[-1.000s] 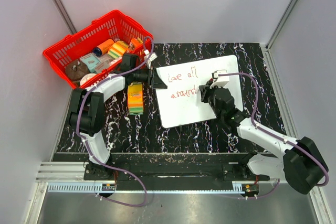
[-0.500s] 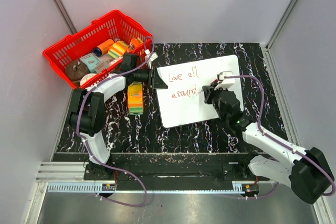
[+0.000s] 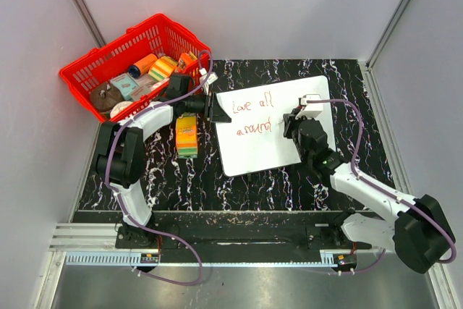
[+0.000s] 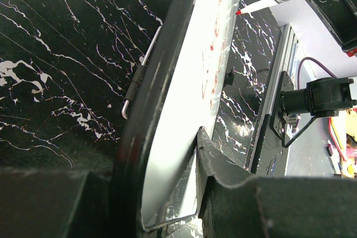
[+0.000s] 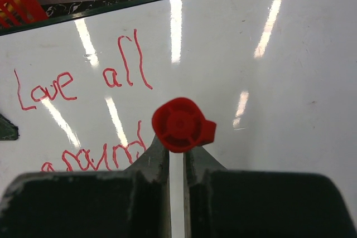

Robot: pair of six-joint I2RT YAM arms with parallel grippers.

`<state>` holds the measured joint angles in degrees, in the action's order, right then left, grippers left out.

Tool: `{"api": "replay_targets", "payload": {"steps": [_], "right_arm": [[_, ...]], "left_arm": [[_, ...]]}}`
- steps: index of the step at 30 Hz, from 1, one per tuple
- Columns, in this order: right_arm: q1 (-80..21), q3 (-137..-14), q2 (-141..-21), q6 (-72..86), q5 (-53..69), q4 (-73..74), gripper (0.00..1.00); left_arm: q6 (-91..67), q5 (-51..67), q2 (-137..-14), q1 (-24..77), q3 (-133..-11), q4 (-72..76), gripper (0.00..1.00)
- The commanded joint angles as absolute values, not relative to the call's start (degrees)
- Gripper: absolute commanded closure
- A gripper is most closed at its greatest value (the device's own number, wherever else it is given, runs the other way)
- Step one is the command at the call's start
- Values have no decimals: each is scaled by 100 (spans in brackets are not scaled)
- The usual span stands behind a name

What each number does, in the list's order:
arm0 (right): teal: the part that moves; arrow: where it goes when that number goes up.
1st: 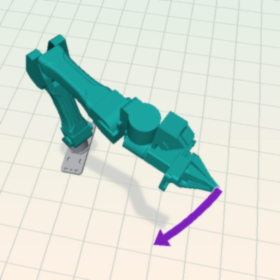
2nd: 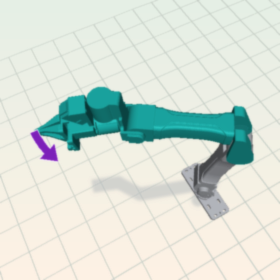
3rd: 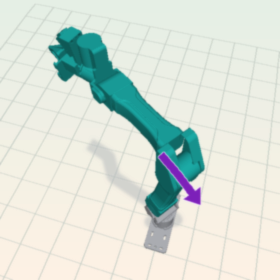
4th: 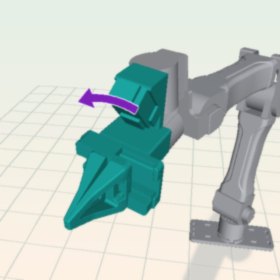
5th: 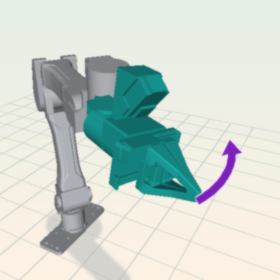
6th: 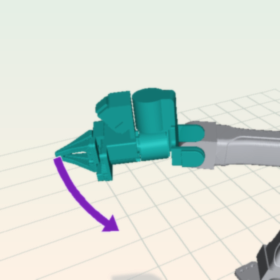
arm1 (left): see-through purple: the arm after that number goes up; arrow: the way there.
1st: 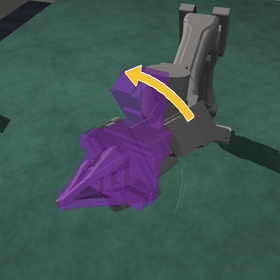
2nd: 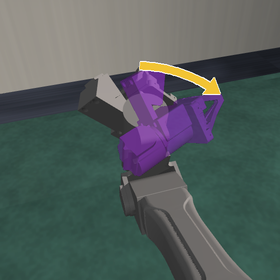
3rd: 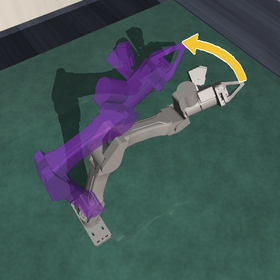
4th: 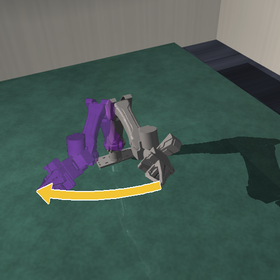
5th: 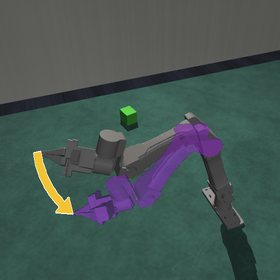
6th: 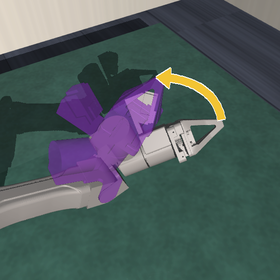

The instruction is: Write a sentence on the whiteboard

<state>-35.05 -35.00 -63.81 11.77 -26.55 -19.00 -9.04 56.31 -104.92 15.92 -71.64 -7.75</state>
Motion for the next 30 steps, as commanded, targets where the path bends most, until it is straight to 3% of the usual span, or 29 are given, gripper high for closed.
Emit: {"api": "replay_targets", "payload": {"steps": [1, 17, 30], "right_arm": [[-3428, -3805, -6504, 1081, -2927, -2294, 100], [-3349, -3973, -6908, 1028, -2953, -2575, 100], [-3349, -3481, -6557, 1186, -2883, -2154, 100]], "left_arm": [[958, 3463, -10793, 1705, -7102, -563, 100], [967, 3480, -10802, 1705, -7128, -589, 100], [976, 3480, -10811, 1714, -7128, -598, 100]]}}
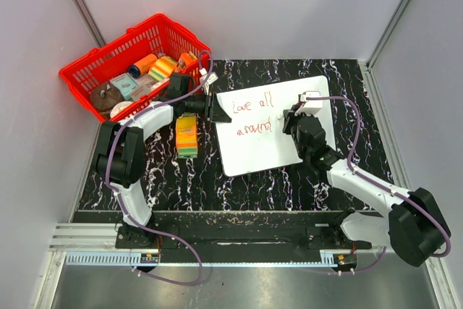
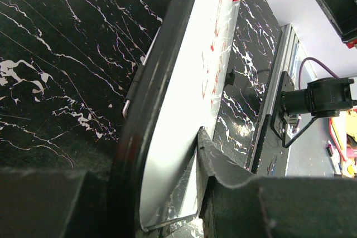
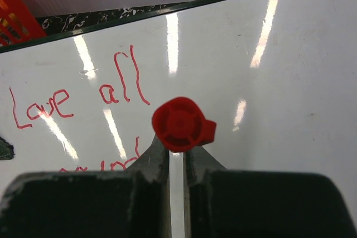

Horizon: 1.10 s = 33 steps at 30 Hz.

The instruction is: Write a sentence on the whiteboard

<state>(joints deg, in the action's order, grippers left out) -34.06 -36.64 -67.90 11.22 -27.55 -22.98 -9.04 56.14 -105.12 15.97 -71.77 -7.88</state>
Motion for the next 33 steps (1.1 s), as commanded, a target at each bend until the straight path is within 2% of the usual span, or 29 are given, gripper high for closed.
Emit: {"api": "replay_targets", "payload": {"steps": [1, 7, 14, 33], "right_arm": [[-3366, -3454, -6531, 1195, -2892, -2110, 100], [-3357, -3199, -6320, 1301, -2892, -1969, 100], [-3357, -3445, -6091, 1222, -2962, -2012, 100], [-3278, -3823, -6609, 1002, -3173, -2355, 100]], "left_arm": [[976, 3480, -10811, 1714, -7137, -615, 100], [976, 3472, -10802, 1723, -7119, -615, 100], [976, 3463, -10793, 1723, -7128, -606, 100], [1002, 3454, -10819, 1740, -7137, -642, 100]]}}
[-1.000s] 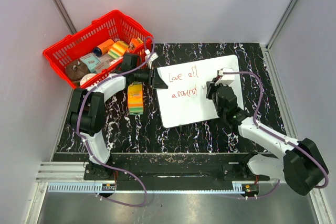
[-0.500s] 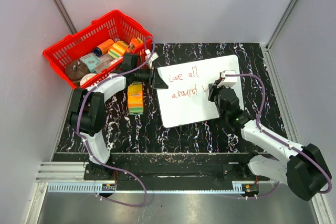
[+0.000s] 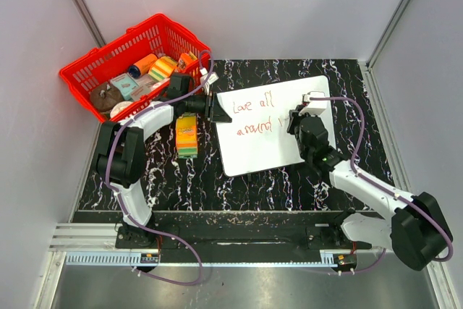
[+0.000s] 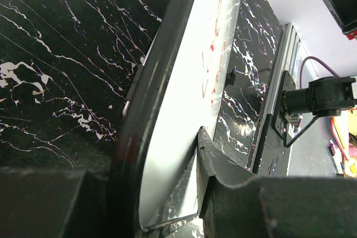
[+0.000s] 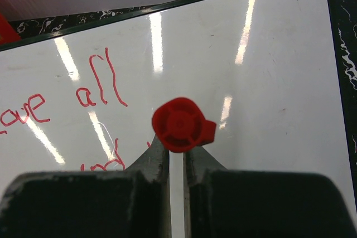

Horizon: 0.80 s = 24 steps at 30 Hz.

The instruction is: Write a sentence on the whiteboard

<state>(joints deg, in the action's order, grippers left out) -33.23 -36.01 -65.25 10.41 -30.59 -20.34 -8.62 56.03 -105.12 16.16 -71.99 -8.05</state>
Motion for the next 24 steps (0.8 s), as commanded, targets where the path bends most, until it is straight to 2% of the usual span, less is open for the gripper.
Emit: {"api": "replay_targets", "payload": {"steps": [1, 24], "right_arm": [[-3278, -3806, -6618, 1011, -3182, -2355, 100], [-3270, -3639, -6741, 1257, -2778, -2206, 100]], "left_arm": [[993, 3454, -10819, 1740, -7145, -650, 100], [1011, 3445, -10811, 1749, -7137, -642, 100]]}}
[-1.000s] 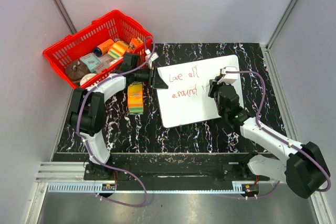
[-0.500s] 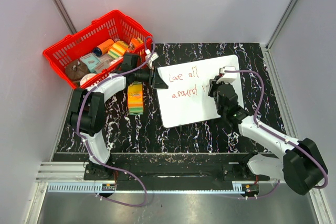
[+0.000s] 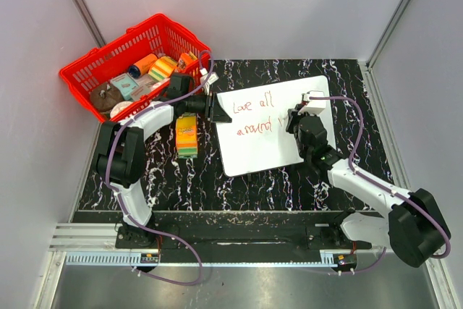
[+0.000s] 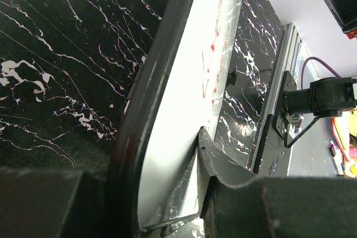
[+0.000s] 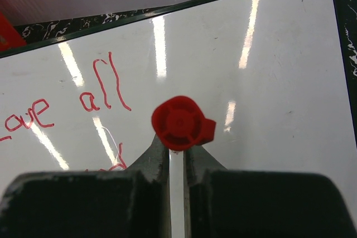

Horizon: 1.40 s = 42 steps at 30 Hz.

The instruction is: Write a sentence on the whiteboard

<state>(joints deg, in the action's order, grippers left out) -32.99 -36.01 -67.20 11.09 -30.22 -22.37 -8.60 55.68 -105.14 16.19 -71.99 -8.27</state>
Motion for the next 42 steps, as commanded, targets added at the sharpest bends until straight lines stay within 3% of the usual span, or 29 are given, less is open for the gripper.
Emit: {"api": "replay_targets", "payload": {"steps": [1, 31, 42], "right_arm": [[-3270, -3621, -6715, 1266, -2760, -2145, 100], [-3261, -3524, -5933, 1415, -2636, -2039, 100], [-3270, -3744, -6407, 1266, -2532, -2451, 100]], "left_arm": [[1011, 3445, -10811, 1749, -7137, -650, 100], [1019, 3428, -10811, 1767, -7137, -642, 100], [1020, 3419, -10784, 1767, -7110, -642, 100]]}}
